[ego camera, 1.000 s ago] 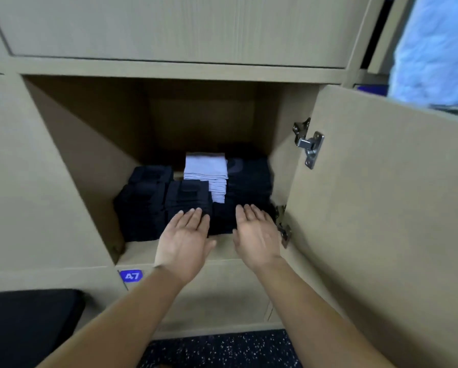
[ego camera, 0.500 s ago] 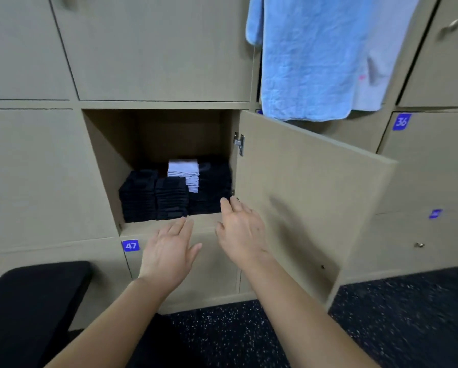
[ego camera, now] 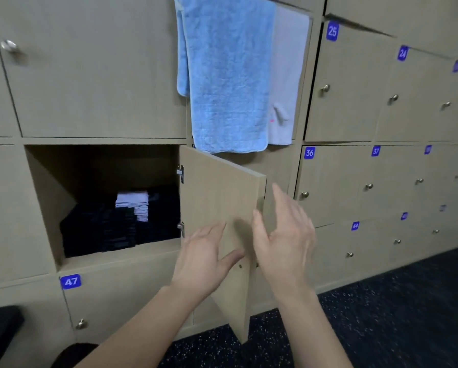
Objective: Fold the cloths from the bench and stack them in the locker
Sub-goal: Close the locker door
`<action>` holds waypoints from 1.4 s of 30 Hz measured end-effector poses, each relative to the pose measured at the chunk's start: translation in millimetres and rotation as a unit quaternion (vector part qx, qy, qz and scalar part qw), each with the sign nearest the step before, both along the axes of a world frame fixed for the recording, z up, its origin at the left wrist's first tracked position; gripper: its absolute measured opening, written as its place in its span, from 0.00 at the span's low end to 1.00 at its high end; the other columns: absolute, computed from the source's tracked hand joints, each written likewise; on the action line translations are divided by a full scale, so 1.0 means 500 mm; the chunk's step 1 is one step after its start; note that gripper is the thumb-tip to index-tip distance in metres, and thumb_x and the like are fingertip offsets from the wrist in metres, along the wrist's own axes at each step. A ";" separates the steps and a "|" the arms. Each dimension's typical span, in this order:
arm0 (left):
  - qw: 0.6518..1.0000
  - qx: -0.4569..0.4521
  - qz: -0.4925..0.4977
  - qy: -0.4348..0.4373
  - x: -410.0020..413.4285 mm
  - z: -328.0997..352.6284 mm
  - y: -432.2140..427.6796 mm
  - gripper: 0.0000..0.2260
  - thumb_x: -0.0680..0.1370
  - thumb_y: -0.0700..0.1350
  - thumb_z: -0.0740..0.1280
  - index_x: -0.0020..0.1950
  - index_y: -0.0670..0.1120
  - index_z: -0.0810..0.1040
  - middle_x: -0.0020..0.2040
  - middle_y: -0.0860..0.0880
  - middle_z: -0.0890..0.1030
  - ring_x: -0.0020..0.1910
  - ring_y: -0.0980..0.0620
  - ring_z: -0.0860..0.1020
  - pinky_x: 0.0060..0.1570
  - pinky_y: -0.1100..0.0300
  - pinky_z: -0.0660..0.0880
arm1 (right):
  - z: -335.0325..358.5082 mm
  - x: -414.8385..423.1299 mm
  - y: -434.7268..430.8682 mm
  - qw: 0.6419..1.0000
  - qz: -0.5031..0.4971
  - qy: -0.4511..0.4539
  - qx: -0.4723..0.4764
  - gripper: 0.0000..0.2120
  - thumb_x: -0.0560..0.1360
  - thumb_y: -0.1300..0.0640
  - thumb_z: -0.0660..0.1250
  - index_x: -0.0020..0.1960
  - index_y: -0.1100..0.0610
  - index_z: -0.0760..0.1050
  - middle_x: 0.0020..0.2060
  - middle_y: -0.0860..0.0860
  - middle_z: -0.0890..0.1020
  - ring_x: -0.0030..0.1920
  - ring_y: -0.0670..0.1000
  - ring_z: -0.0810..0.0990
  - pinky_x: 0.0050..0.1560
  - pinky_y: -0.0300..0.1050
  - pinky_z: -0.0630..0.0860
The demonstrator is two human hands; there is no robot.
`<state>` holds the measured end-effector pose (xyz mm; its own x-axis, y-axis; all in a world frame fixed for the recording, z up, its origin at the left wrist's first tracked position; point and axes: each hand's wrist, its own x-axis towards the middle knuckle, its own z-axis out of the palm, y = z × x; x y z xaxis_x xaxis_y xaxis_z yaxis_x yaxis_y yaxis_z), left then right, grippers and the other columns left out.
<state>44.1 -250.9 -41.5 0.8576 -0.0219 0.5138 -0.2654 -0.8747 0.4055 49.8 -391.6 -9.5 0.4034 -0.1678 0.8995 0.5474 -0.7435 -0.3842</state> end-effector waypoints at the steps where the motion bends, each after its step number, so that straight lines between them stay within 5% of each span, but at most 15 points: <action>1: 1.000 -0.010 -0.003 0.011 0.005 -0.003 -0.020 0.36 0.76 0.64 0.65 0.78 0.48 0.61 0.74 0.51 0.68 0.73 0.51 0.65 0.72 0.56 0.62 | -0.008 0.002 -0.012 0.999 -0.010 0.031 0.020 0.26 0.74 0.48 0.62 0.69 0.60 0.71 0.59 0.55 0.81 0.58 0.57 0.79 0.57 0.53 0.75; 7: 0.992 -0.098 0.024 0.076 0.028 -0.033 -0.100 0.30 0.77 0.51 0.65 0.77 0.46 0.61 0.73 0.51 0.68 0.72 0.51 0.67 0.68 0.60 0.65 | -0.069 0.029 -0.009 0.954 0.108 0.266 0.089 0.24 0.79 0.50 0.63 0.74 0.54 0.67 0.62 0.53 0.79 0.62 0.54 0.77 0.63 0.51 0.72; 16: 0.976 -0.203 0.033 0.074 0.022 -0.052 -0.066 0.34 0.77 0.49 0.67 0.80 0.47 0.55 0.77 0.50 0.64 0.74 0.53 0.64 0.72 0.57 0.64 | -0.087 0.014 0.029 0.955 0.163 0.218 0.118 0.16 0.80 0.56 0.61 0.65 0.56 0.77 0.56 0.50 0.83 0.57 0.48 0.81 0.59 0.50 0.77; 22: 0.973 -0.227 -0.023 0.040 -0.038 -0.063 0.045 0.35 0.70 0.59 0.67 0.76 0.54 0.66 0.63 0.58 0.79 0.63 0.61 0.76 0.63 0.61 0.73 | -0.109 -0.022 0.095 0.944 0.257 0.191 0.082 0.16 0.80 0.60 0.61 0.65 0.52 0.77 0.52 0.38 0.82 0.48 0.29 0.78 0.52 0.28 0.74; 26: 0.969 -0.243 -0.033 0.017 -0.085 -0.058 0.150 0.18 0.75 0.42 0.71 0.63 0.54 0.78 0.52 0.59 0.83 0.57 0.61 0.80 0.59 0.62 0.74 | -0.124 -0.035 0.183 0.938 0.305 0.167 0.008 0.21 0.77 0.52 0.55 0.67 0.51 0.75 0.47 0.47 0.86 0.42 0.39 0.78 0.45 0.35 0.75; 31: 0.953 -0.299 0.050 -0.006 -0.131 -0.063 0.305 0.18 0.75 0.31 0.67 0.57 0.51 0.80 0.50 0.57 0.85 0.54 0.57 0.82 0.58 0.60 0.77 | -0.131 -0.020 0.327 0.917 0.332 0.109 -0.192 0.25 0.74 0.61 0.58 0.71 0.56 0.71 0.68 0.50 0.75 0.67 0.47 0.74 0.67 0.41 0.70; 36: 0.927 -0.327 0.177 -0.042 -0.148 -0.078 0.429 0.22 0.79 0.34 0.63 0.63 0.60 0.72 0.54 0.70 0.78 0.58 0.71 0.75 0.54 0.79 0.67 | -0.132 0.042 0.486 0.878 0.288 0.052 -0.379 0.32 0.62 0.60 0.67 0.67 0.56 0.75 0.67 0.52 0.75 0.67 0.50 0.74 0.65 0.48 0.69; 39: 0.926 -0.299 0.228 -0.015 -0.143 -0.098 0.492 0.22 0.80 0.39 0.64 0.74 0.49 0.68 0.64 0.64 0.72 0.67 0.61 0.72 0.61 0.75 0.64 | -0.117 0.092 0.567 0.860 0.261 0.059 -0.435 0.38 0.56 0.60 0.76 0.66 0.59 0.76 0.66 0.55 0.76 0.67 0.54 0.75 0.65 0.51 0.69; 42: 0.926 -0.286 0.248 0.013 -0.132 -0.111 0.542 0.23 0.81 0.43 0.65 0.75 0.48 0.66 0.69 0.59 0.71 0.69 0.59 0.70 0.64 0.73 0.63 | -0.119 0.149 0.646 0.855 0.232 0.052 -0.461 0.40 0.52 0.63 0.77 0.65 0.61 0.76 0.67 0.60 0.75 0.66 0.57 0.75 0.65 0.52 0.69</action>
<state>-21.7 20.2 -97.2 0.7012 0.6470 0.2995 0.1272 -0.5269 0.8404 124.4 -68.6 -68.8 0.3195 0.7935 0.5180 0.8641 -0.4684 0.1845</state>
